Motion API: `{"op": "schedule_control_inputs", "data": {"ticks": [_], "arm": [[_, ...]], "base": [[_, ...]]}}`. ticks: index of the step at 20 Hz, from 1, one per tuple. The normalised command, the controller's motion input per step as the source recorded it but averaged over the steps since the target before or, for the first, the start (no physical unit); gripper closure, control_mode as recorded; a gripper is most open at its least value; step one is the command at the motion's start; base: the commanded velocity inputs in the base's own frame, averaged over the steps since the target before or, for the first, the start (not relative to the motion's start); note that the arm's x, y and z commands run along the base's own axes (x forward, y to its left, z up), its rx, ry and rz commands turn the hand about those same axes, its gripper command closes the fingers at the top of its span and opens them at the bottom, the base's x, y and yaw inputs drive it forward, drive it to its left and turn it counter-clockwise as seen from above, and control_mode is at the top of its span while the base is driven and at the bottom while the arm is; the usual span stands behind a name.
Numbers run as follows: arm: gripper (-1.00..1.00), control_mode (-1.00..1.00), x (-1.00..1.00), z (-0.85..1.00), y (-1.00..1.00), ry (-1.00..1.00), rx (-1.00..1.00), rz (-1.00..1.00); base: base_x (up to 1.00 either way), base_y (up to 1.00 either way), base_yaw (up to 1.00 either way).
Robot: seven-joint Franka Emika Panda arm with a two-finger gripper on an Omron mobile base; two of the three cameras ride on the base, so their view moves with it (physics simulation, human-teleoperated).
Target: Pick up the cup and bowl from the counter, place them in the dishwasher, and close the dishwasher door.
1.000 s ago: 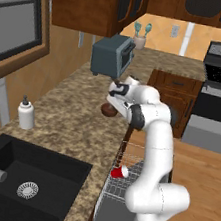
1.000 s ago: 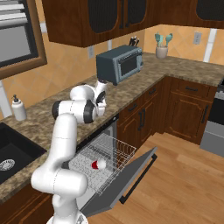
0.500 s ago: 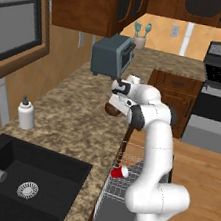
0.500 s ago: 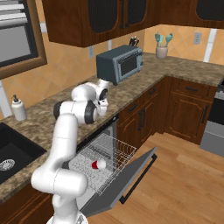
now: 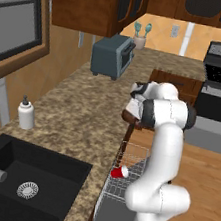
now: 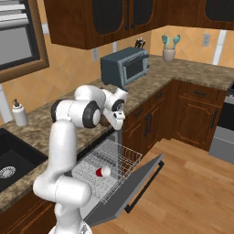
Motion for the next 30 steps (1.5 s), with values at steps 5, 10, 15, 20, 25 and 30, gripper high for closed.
{"op": "schedule_control_inputs", "data": {"ticks": [5,10,15,20,25,30], "arm": [[1.00,-1.00,-1.00,-0.29,-0.68,-0.19,0.11,0.00],[1.00,-1.00,-1.00,-0.30,-0.19,-0.23,0.04,0.00],[1.00,-1.00,-1.00,-0.13,0.14,-0.09,0.00,0.04],[1.00,-1.00,-0.84,-0.34,0.21,0.00,0.00,0.09],[1.00,-1.00,-0.12,-0.63,0.09,0.05,0.00,0.02],[1.00,-1.00,0.00,-0.76,0.02,0.00,0.01,0.00]], "base": [[0.00,0.00,0.00],[0.00,0.00,0.00],[0.00,0.00,0.00],[0.00,0.00,0.00],[0.00,0.00,0.00],[0.00,0.00,0.00]]}}
